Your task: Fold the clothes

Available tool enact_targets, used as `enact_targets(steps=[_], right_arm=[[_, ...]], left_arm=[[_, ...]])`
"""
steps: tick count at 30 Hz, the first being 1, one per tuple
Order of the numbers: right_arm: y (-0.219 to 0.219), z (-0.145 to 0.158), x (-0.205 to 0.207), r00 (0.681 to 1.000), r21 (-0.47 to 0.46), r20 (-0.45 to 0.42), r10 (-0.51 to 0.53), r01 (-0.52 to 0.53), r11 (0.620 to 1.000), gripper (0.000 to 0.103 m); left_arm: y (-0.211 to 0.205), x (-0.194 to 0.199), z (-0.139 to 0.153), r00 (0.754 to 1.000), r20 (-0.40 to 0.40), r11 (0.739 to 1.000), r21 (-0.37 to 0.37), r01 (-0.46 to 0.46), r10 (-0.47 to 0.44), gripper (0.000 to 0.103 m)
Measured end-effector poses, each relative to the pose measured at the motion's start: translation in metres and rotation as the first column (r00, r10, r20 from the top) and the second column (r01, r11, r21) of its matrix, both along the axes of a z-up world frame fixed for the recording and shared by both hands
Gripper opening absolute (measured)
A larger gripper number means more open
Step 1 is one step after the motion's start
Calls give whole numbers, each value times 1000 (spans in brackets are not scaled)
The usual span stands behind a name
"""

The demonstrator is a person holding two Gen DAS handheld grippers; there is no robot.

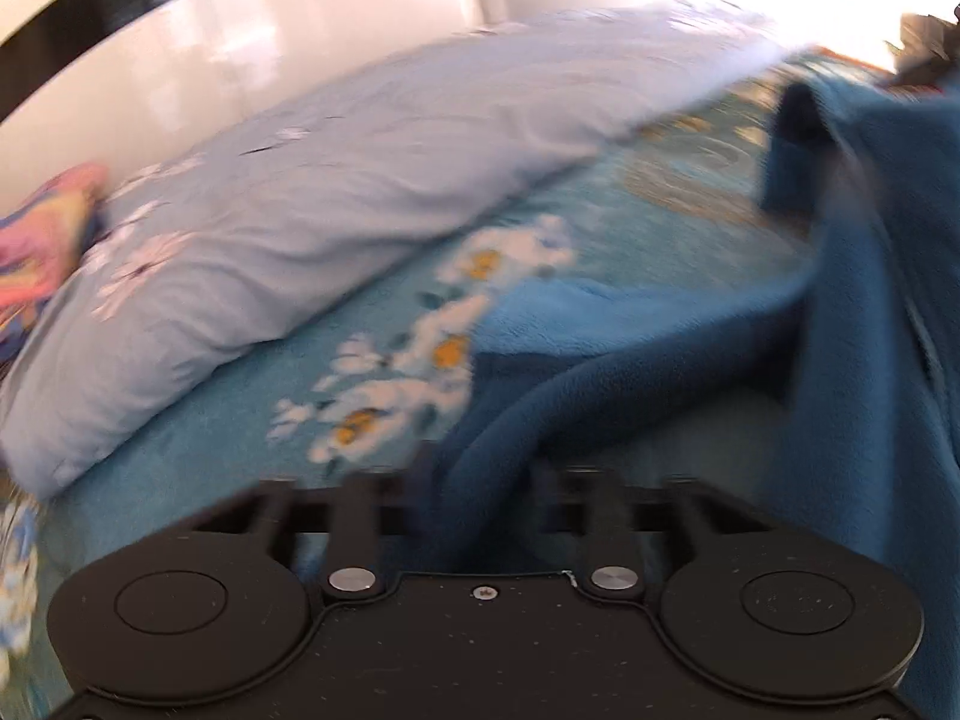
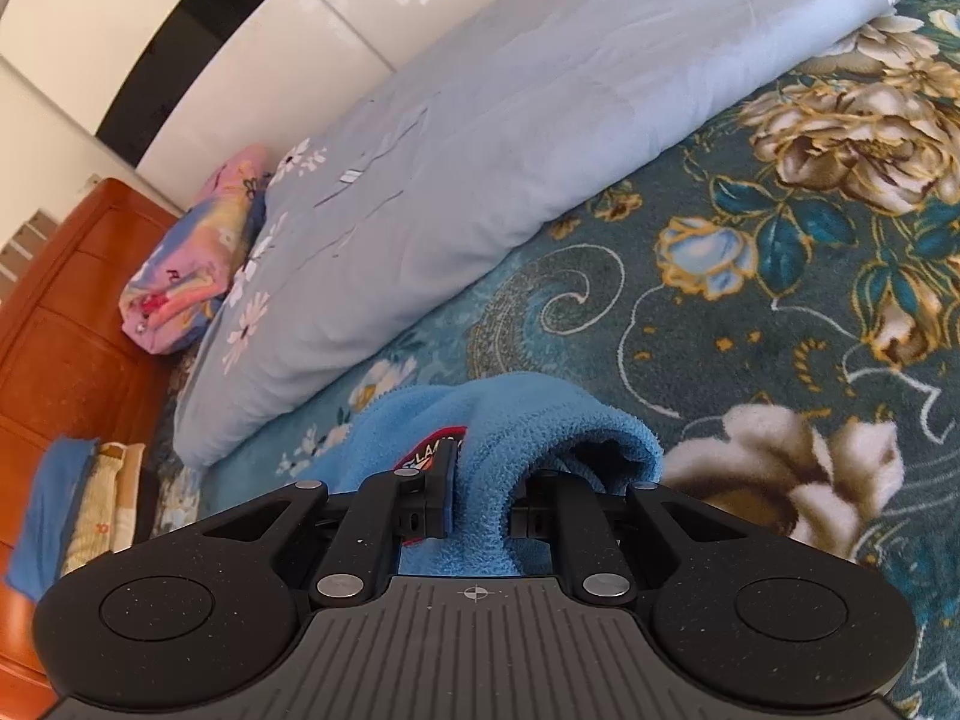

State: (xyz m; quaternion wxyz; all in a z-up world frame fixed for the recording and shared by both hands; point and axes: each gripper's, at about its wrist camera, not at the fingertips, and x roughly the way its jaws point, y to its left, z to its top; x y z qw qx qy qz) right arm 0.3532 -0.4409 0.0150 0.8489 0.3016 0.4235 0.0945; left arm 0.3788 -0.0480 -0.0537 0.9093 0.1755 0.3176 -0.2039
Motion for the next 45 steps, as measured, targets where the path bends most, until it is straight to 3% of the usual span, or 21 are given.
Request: enact_targets(steps=[3, 6, 8, 11, 12, 14, 17, 21, 23, 24, 25, 26, 27, 28, 34, 36, 39, 42, 45], right_arm=[[11, 8, 21, 1000, -36, 16, 27, -26, 999, 10], [23, 17, 42, 998, -74, 31, 56, -53, 996, 10], [38, 29, 61, 993, -108, 61, 100, -93, 990, 10], [58, 37, 85, 984, -150, 89, 152, -138, 979, 10], [63, 32, 91, 984, -164, 83, 156, -141, 976, 10], [72, 23, 102, 984, -192, 71, 163, -147, 970, 11], [85, 10, 118, 984, -233, 53, 173, -156, 960, 11], [103, -8, 141, 982, -286, 27, 184, -169, 943, 17], [110, -16, 149, 982, -310, 16, 188, -174, 935, 20], [102, -15, 134, 984, -306, 21, 177, -163, 938, 27], [95, -14, 119, 986, -302, 26, 167, -151, 941, 44], [87, -13, 103, 987, -297, 31, 156, -140, 944, 53], [79, -12, 88, 989, -293, 36, 145, -129, 948, 60], [71, -11, 73, 990, -288, 40, 134, -117, 950, 59], [25, -6, -20, 996, -260, 65, 68, -49, 965, 65], [19, -23, -62, 999, -252, 20, 25, -20, 968, 68], [11, -53, -117, 998, -239, -54, -39, 25, 971, 68], [13, -73, -144, 993, -146, -71, -95, 84, 986, 70], [27, -77, -149, 994, -132, -35, -106, 101, 986, 80]], left_arm=[[3, 6, 13, 993, 53, 992, -75, -101, 105, 10], [11, 14, 36, 967, 142, 974, -115, -196, 211, 9], [26, 17, 59, 926, 202, 941, -188, -283, 319, 8], [48, 21, 91, 837, 286, 878, -270, -396, 466, 9], [52, 28, 93, 832, 278, 872, -257, -417, 480, 9], [59, 43, 95, 829, 251, 864, -221, -453, 499, 9], [68, 66, 76, 842, 125, 846, -187, -500, 525, 12], [75, 77, 53, 837, -15, 822, -177, -541, 548, 18], [77, 68, 54, 845, -43, 827, -188, -530, 533, 36], [80, 62, 55, 852, -62, 829, -206, -520, 519, 52], [83, 56, 56, 859, -81, 831, -224, -509, 505, 56], [88, 46, 57, 862, -93, 825, -254, -504, 498, 56], [92, 36, 59, 864, -104, 818, -285, -500, 492, 56], [98, 23, 61, 863, -112, 806, -315, -501, 493, 56], [139, -72, 70, 838, -136, 723, -446, -528, 528, 66], [153, -99, 67, 820, -158, 693, -461, -555, 551, 66], [177, -133, 60, 779, -256, 597, -521, -610, 572, 66], [199, -158, 52, 745, -365, 487, -582, -651, 559, 66], [213, -173, 58, 712, -398, 458, -564, -687, 578, 66]])
